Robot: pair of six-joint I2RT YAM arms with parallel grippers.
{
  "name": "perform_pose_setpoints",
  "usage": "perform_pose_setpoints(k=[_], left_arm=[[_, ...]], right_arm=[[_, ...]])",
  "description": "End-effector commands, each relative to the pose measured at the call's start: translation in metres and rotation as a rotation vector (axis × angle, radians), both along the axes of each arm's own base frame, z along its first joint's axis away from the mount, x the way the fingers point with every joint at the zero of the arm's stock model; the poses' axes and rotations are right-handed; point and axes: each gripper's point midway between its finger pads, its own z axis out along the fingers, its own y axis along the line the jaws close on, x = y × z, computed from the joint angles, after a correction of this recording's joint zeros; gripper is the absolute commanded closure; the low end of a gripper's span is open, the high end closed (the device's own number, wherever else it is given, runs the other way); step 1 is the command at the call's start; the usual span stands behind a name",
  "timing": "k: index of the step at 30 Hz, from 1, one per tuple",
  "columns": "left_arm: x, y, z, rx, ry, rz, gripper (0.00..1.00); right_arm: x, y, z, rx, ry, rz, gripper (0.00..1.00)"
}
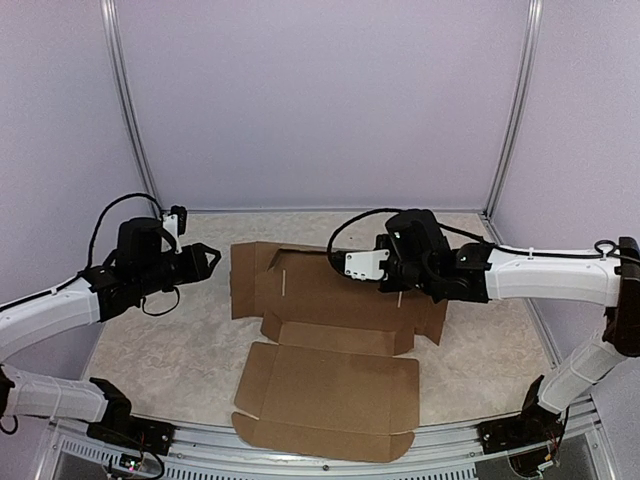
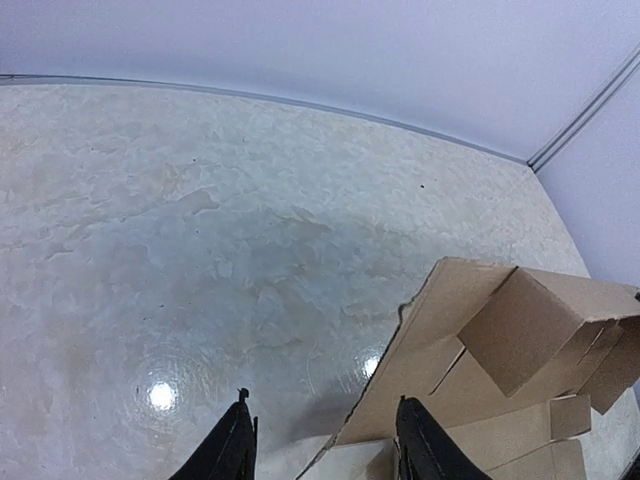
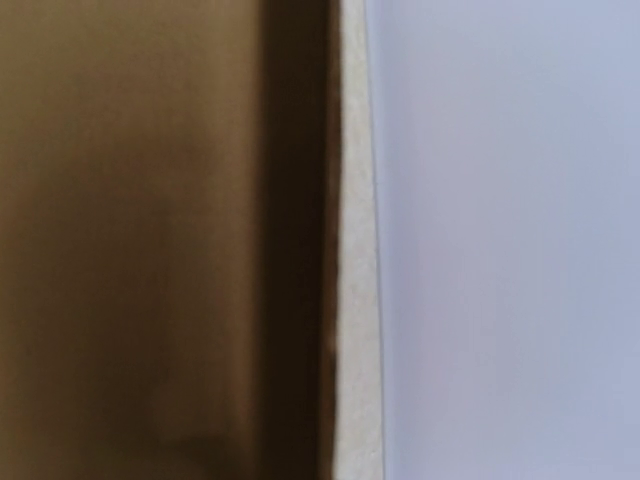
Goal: Fold the paper box
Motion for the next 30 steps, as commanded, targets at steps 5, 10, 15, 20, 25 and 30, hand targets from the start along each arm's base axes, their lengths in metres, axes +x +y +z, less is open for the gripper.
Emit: perform_pose_setpoints(k=[5,10,15,20,25,30], left_arm=[[0.008,-0.002,0.003,-0.117,-0.043,-0.033,0.59],[0.021,-0.004,-0.016,-0.165,-0.015,-0.054,0.65],[0.019,-0.026,-0.026,-0.227,0.018,-0.18,0.68],[0.003,-0.038,-0.031,-0.235,0.029,-0.263,0.68],[-0.013,-0.054,-0.034,-0.199,0.033,-0.338,0.68],[-0.02,-0.066,-0.038,-0.17,0.028,-0.376,0.68]], right_arm=[[-0.013,0.007,0.019,0.099,-0.151,0.017,1.0],[-0.023,0.01,0.02,0.11,-0.165,0.021,1.0],[-0.026,0.007,0.023,0.125,-0.176,0.007,1.0],[-0.022,0.004,0.022,0.123,-0.184,-0.025,1.0],[-0.022,0.006,0.024,0.152,-0.179,-0.026,1.0],[-0.025,0.011,0.018,0.166,-0.156,-0.014,1.0]])
